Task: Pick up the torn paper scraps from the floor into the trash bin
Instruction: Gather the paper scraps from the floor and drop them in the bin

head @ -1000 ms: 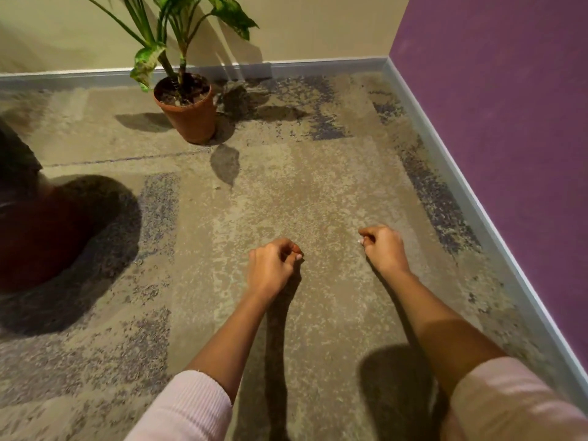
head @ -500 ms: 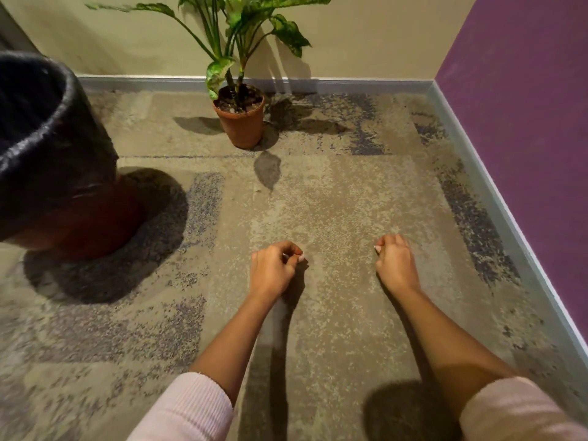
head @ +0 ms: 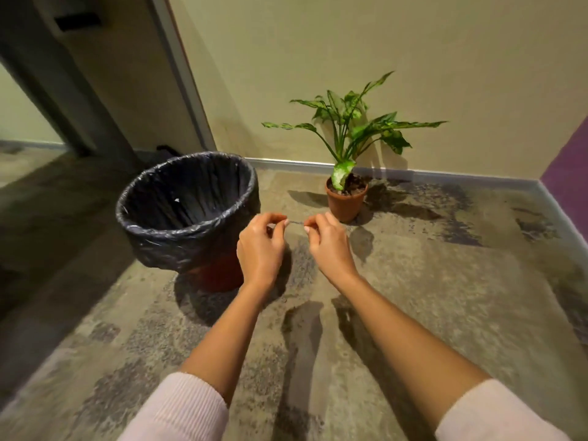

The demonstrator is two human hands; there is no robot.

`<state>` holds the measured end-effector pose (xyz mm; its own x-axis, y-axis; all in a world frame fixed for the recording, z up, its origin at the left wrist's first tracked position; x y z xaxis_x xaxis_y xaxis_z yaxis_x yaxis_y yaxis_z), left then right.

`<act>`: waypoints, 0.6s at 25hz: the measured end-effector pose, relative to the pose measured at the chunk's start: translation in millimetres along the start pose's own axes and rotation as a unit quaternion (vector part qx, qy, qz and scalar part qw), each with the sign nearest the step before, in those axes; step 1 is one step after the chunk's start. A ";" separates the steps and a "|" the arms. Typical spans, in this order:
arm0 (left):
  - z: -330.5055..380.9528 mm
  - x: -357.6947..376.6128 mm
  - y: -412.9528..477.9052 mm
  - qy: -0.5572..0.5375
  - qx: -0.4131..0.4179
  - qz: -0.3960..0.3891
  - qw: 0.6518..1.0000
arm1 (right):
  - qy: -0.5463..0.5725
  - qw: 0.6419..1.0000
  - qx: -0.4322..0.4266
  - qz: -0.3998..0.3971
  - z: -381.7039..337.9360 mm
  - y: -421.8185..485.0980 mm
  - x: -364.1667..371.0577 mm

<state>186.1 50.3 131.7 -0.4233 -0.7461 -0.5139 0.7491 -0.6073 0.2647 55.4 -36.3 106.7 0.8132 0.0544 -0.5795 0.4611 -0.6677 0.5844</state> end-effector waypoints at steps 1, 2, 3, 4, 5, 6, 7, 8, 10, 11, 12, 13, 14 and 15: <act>9.5 -19.0 17.6 -0.007 0.007 0.027 1.000 | 0.014 1.000 -0.019 0.012 -22.7 21.9 4.1; 17.5 -39.6 35.4 -0.008 0.012 0.055 0.998 | 0.027 0.999 -0.034 0.019 -45.0 43.6 9.1; 22.5 -57.7 51.3 -0.004 0.011 0.077 0.997 | 0.037 0.998 -0.044 0.021 -63.8 62.6 14.4; 24.4 -73.9 65.0 0.004 0.004 0.095 0.995 | 0.045 0.998 -0.050 0.019 -79.9 79.6 20.4; 23.0 -87.9 76.9 0.018 -0.009 0.108 0.994 | 0.051 0.997 -0.052 0.013 -92.7 94.5 27.5; 18.3 -98.7 86.3 0.038 -0.026 0.115 0.992 | 0.050 0.997 -0.050 0.003 -101.5 106.8 35.9; 11.8 -107.8 94.2 0.062 -0.041 0.117 0.990 | 0.044 0.998 -0.047 -0.013 -108.3 117.2 45.6; 4.8 -113.6 99.8 0.087 -0.051 0.113 0.988 | 0.033 0.998 -0.043 -0.033 -112.3 124.5 55.4; -8.3 -118.1 107.2 0.126 -0.064 0.097 0.985 | 0.005 0.996 -0.032 -0.082 -114.9 132.2 73.9; -14.4 -117.9 109.6 0.138 -0.071 0.088 0.984 | -0.011 0.994 -0.028 -0.104 -114.5 132.8 80.3; -19.7 -118.0 111.3 0.147 -0.077 0.082 0.983 | -0.024 0.992 -0.026 -0.120 -114.3 132.9 85.7; -23.6 -118.0 112.6 0.154 -0.081 0.080 0.982 | -0.032 0.991 -0.024 -0.130 -113.2 132.1 89.0; -26.4 -118.0 112.9 0.159 -0.082 0.080 0.981 | -0.033 0.990 -0.020 -0.135 -111.5 130.7 90.4; -29.4 -117.9 112.9 0.162 -0.085 0.082 0.980 | -0.030 0.990 -0.013 -0.136 -109.4 129.3 91.1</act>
<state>335.5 77.8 198.1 -0.1259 -0.6873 -0.7153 0.8791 -0.4114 0.2406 227.9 -36.5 191.6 0.6351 0.1857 -0.7497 0.6704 -0.6147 0.4156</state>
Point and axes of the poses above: each hand's wrist, its own y-axis towards the middle knuckle, its own x-axis out of the palm, z = x × y, the point moved 8 cm from there along y, towards the middle knuckle, and after that the axes turned 13 degrees about -x, right-handed, at the moved point
